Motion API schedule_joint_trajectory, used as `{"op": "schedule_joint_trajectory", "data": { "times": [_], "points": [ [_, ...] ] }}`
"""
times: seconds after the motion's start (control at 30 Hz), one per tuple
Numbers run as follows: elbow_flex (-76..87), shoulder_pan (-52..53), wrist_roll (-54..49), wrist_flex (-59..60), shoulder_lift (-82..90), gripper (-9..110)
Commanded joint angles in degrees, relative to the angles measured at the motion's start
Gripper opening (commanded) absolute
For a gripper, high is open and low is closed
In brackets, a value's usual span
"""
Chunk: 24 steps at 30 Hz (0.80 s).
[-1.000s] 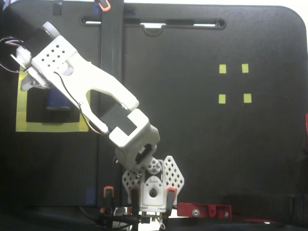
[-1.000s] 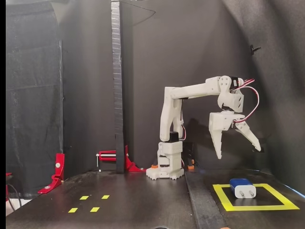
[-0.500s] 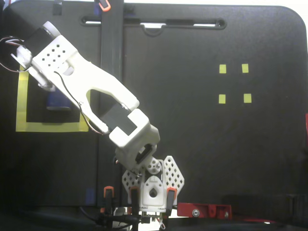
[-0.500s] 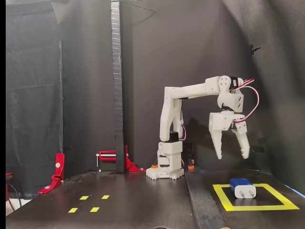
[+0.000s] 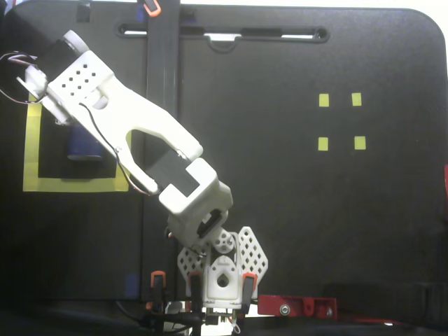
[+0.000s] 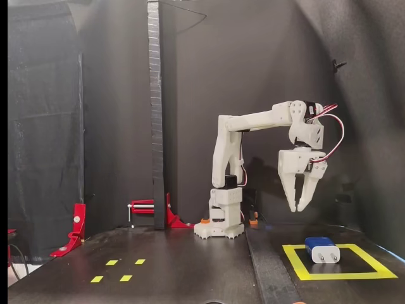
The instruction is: Grasp the block and place it in the designated area.
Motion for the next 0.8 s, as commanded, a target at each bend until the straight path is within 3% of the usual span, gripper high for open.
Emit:
{"op": "schedule_joint_trajectory", "data": {
  "times": [0.0, 0.2, 0.77],
  "points": [
    [-1.1, 0.1, 1.3, -0.8, 2.9, 0],
    [-1.1, -0.4, 9.2, -2.1, 2.9, 0],
    [-1.1, -0.3, 50.5, 1.1, 2.9, 0]
  ]
}}
